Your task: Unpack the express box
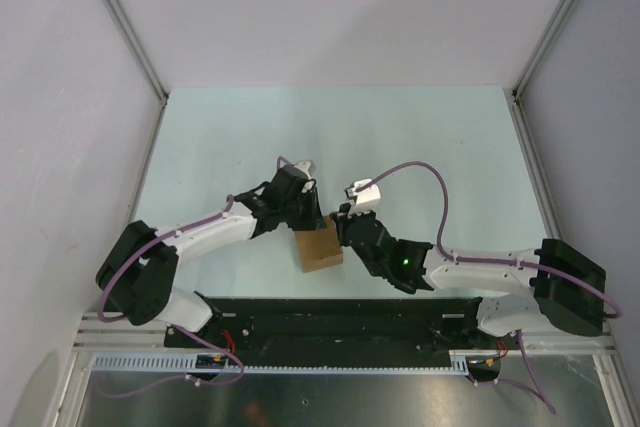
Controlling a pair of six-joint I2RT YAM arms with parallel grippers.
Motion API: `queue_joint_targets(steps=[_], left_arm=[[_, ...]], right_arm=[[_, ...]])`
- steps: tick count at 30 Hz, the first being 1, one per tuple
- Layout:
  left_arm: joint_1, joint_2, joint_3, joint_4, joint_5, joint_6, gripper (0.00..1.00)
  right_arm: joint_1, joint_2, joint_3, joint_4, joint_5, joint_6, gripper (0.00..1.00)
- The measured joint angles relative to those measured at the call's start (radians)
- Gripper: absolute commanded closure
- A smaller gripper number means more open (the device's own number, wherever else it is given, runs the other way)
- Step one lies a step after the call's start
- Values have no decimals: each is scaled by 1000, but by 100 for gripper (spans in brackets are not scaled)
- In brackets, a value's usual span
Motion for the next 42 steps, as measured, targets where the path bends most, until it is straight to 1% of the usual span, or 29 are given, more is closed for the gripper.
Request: queue_joint_targets(steps=[10, 28, 42], left_arm=[[-1, -2, -21, 33, -8, -1, 83], [-6, 3, -24, 35, -25, -12, 85], [-6, 4, -25, 38, -26, -21, 86]], right_arm=[[-9, 64, 0, 22, -2, 18, 100], [5, 81, -1, 21, 79, 20, 100], [1, 94, -1, 22, 79, 32, 100]])
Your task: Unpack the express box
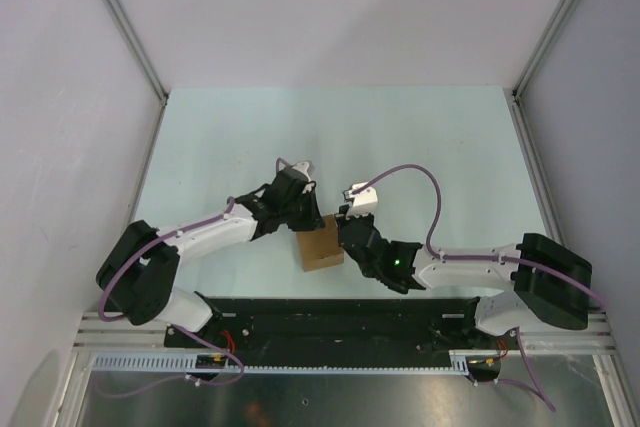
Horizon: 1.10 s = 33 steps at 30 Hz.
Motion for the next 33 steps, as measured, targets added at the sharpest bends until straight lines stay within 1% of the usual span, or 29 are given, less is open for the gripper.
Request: queue_joint_targets(steps=[17, 28, 33], left_arm=[[0, 1, -4, 8, 0, -18, 86], [0, 16, -3, 22, 10, -69, 86], [0, 43, 13, 22, 29, -121, 88]], right_arm=[[-6, 5, 0, -6, -3, 33, 100], [21, 11, 0, -55, 28, 52, 100], [32, 4, 1, -97, 55, 74, 100]])
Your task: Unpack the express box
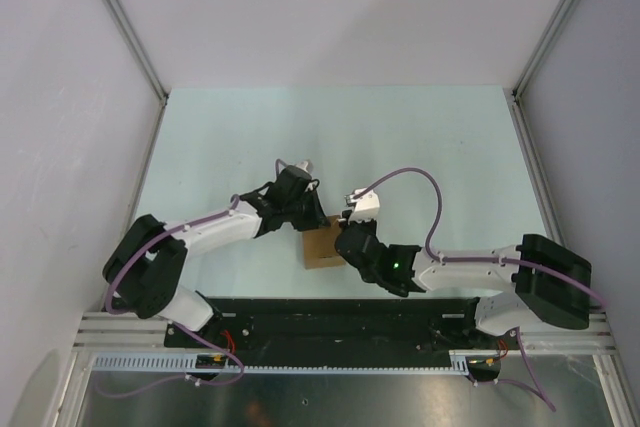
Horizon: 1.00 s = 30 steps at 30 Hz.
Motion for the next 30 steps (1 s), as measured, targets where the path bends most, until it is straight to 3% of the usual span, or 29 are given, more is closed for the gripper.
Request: queue_joint_targets(steps=[16, 22, 30], left_arm=[[1, 36, 23, -3, 45, -139, 86], [-1, 29, 36, -16, 50, -126, 75], [-5, -21, 44, -96, 23, -56, 73]], right_arm=[[2, -16, 96, -294, 12, 200, 100], [-6, -6, 98, -295, -5, 190, 100], [-73, 32, 98, -154, -125, 50, 100]])
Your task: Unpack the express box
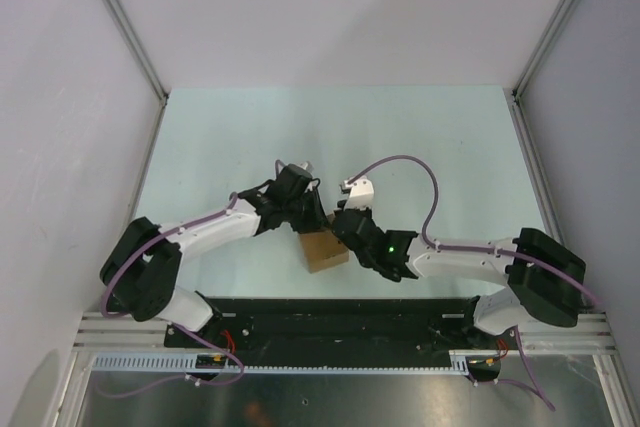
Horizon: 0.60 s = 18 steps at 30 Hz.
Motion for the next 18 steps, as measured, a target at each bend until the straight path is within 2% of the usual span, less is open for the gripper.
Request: queue_joint_targets(steps=[8, 13, 18], left_arm=[[14, -4, 22, -58, 2, 42, 76], [48, -11, 58, -80, -1, 67, 76], [83, -15, 97, -78, -24, 80, 80]], right_arm=[[-84, 53, 0, 173, -152, -168, 100], [-85, 63, 0, 206, -197, -209, 100], [-80, 73, 0, 227, -204, -224, 100]])
